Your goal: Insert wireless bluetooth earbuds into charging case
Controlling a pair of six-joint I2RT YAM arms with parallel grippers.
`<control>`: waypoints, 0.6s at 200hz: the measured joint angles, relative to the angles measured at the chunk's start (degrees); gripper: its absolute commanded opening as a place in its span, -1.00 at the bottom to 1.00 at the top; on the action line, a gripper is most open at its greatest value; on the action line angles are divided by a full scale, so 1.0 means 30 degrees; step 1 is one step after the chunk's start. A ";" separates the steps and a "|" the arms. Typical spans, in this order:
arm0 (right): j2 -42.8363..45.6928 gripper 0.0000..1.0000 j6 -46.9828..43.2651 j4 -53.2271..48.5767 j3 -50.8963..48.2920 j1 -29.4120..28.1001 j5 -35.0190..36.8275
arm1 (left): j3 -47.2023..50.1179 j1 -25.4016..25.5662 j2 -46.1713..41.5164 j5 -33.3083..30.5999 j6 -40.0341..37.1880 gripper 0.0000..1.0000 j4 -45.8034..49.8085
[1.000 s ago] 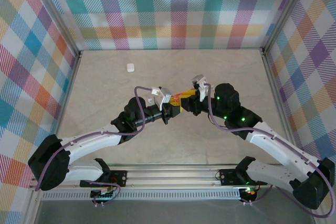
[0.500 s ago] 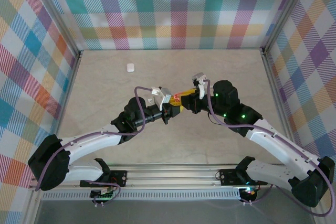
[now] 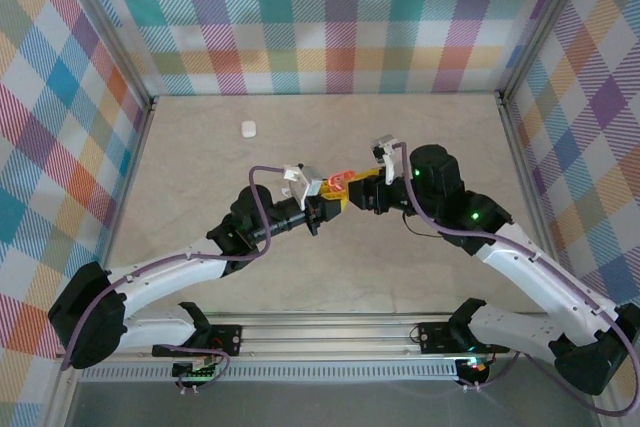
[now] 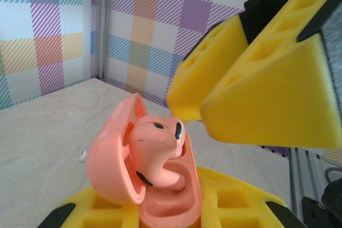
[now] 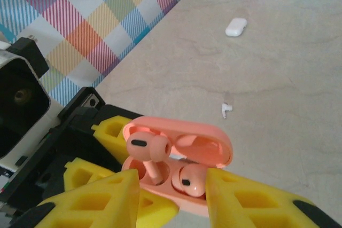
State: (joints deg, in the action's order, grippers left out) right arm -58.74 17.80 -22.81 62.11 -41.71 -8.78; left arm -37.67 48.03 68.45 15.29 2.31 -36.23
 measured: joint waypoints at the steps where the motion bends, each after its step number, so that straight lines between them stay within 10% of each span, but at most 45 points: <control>1: -0.0007 -0.26 0.0007 -0.0073 0.0058 0.0000 -0.0022 | 0.0000 0.0000 0.0000 0.0007 -0.0044 -1.00 0.0007; 120: -0.2317 -0.41 0.0277 -0.4830 0.4240 0.0000 -0.1814 | -0.0284 0.0000 0.0022 0.0015 -0.0809 -1.00 0.1625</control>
State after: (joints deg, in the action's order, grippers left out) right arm -65.69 18.63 -37.30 74.83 -41.71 -14.22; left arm -38.52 48.03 68.51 15.33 -0.12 -31.35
